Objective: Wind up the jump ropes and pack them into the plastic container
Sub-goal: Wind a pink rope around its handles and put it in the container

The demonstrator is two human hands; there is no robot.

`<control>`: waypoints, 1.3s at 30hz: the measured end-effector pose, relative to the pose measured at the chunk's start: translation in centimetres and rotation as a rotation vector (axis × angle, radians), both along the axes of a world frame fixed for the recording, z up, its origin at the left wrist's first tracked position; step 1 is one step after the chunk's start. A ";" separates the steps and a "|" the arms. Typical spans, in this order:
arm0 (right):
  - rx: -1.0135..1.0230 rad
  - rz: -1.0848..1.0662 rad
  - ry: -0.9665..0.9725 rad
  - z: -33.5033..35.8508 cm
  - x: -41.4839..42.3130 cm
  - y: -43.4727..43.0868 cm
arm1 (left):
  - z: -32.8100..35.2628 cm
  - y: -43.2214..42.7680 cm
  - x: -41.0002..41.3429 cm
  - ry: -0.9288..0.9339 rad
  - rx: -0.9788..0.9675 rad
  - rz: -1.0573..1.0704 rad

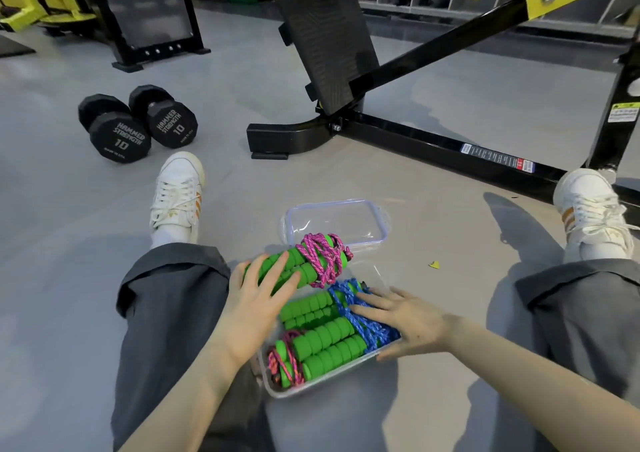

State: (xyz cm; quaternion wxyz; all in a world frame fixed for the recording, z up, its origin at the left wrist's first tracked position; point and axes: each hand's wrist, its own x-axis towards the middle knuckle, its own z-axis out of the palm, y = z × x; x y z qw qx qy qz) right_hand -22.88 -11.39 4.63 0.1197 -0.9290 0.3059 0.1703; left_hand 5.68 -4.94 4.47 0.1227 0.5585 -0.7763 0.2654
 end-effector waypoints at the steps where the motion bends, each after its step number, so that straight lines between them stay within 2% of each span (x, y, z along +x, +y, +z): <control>1: -0.039 0.052 0.032 0.4 -0.1 -0.1 | 0.1 0.1 0.0 0.004 -0.008 0.001; 4: -0.139 0.080 0.062 1.4 0.1 0.3 | 0.4 0.6 0.3 0.026 -0.033 0.035; 6: -0.148 0.063 -0.011 1.7 0.8 1.9 | 0.7 0.8 0.5 0.053 -0.058 0.062; 8: -0.199 0.196 -0.117 1.0 2.0 4.4 | 1.1 0.9 0.7 0.082 -0.103 0.062; 11: -0.420 0.454 -0.166 -0.5 3.5 7.4 | 1.2 1.1 0.8 0.115 -0.209 0.009; 15: -0.584 0.499 -0.215 -0.9 2.7 6.4 | 1.5 1.5 0.4 0.113 -0.231 0.000; 21: -0.509 0.409 -0.013 -0.8 0.8 4.6 | 1.2 1.6 -0.2 0.101 -0.296 -0.010; 26: -0.457 0.028 0.086 1.5 -2.0 2.1 | 1.1 1.6 -0.3 0.064 -0.318 -0.029; 29: -0.525 -0.107 -0.055 1.8 -2.0 3.3 | 1.1 1.7 -0.8 0.056 -0.269 -0.024; 31: -0.575 -0.046 -0.192 0.9 -0.8 4.9 | 1.2 1.8 -1.2 0.065 -0.251 -0.030; 33: -0.516 0.086 -0.318 -0.8 1.1 6.9 | 1.3 1.8 -1.6 0.067 -0.242 -0.049; 36: -0.534 0.269 -0.246 -2.7 3.3 8.4 | 1.3 1.8 -1.6 0.057 -0.273 -0.090; 39: -0.427 0.262 -0.123 -2.4 4.2 8.4 | 1.6 1.7 -1.4 0.066 -0.345 -0.094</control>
